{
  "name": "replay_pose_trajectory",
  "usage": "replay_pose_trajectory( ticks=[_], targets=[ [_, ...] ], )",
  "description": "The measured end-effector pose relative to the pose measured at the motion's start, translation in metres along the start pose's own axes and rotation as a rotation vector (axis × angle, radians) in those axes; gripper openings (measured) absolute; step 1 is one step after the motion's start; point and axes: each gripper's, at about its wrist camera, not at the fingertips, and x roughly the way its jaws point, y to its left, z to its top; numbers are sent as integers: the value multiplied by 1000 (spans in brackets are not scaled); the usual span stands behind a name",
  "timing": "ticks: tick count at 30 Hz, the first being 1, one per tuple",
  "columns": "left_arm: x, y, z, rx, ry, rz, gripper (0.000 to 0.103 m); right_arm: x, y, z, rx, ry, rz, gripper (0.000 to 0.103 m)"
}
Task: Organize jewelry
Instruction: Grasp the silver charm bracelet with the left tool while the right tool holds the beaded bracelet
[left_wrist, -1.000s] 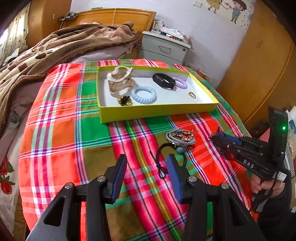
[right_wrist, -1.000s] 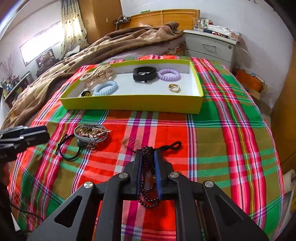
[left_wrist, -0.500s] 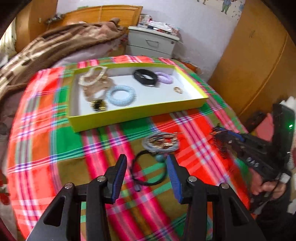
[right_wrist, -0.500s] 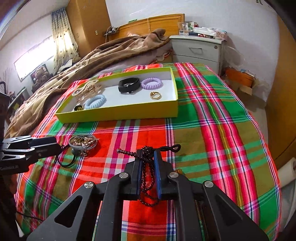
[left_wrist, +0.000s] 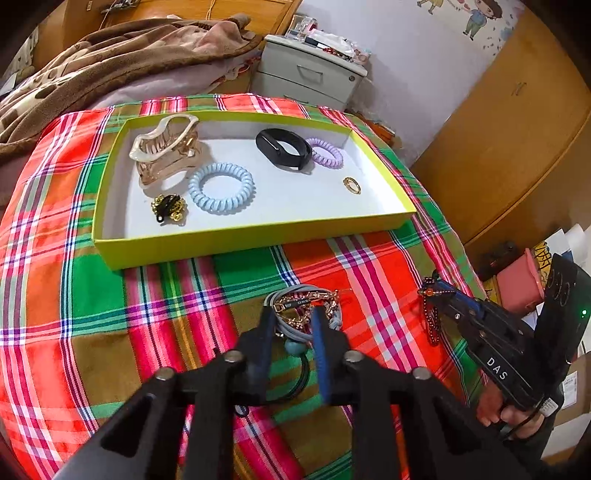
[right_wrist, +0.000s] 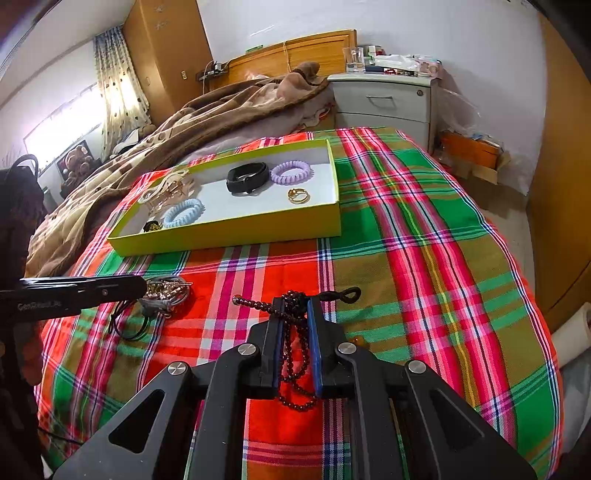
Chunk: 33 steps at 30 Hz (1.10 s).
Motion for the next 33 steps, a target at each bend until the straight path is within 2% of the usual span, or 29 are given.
replay_pose_trajectory(
  ticks=[4, 11, 12, 13, 14, 15, 16, 17, 19, 21, 27, 30, 33],
  targets=[
    [0, -4, 1, 5, -11, 12, 2, -1, -1, 0, 6, -4, 0, 12],
    [-18, -29, 3, 91, -83, -60, 2, -4, -4, -1, 15, -10, 2, 12],
    [-18, -33, 2, 125, -91, -34, 2, -5, -4, -1, 15, -11, 5, 12],
    [-18, -37, -1, 176, -96, 23, 2, -5, -4, -1, 14, -11, 8, 12],
    [-15, -40, -3, 209, -87, 61, 3, -5, -3, -1, 13, -11, 9, 12],
    [-12, -42, -5, 237, -66, 69, 4, -5, -4, -2, 13, -12, 10, 12],
    [-8, -42, -8, 254, -49, 68, 10, -6, -4, -2, 13, -13, 13, 12],
    [-7, -44, -9, 275, -42, 94, 24, -6, -4, -2, 15, -13, 16, 12],
    [-2, -55, -16, 394, -46, 190, 40, -6, -5, -1, 16, -11, 20, 13],
    [1, -60, -18, 454, -48, 209, 40, -5, -5, -1, 15, -10, 21, 12],
    [9, -67, -17, 529, -25, 241, 40, -6, -7, -1, 25, -14, 23, 13],
    [17, -68, -18, 544, 17, 241, 40, -6, -8, -1, 29, -14, 26, 13],
    [16, -71, -21, 573, 23, 228, 38, -7, -10, -1, 33, -15, 28, 13]
  ],
)
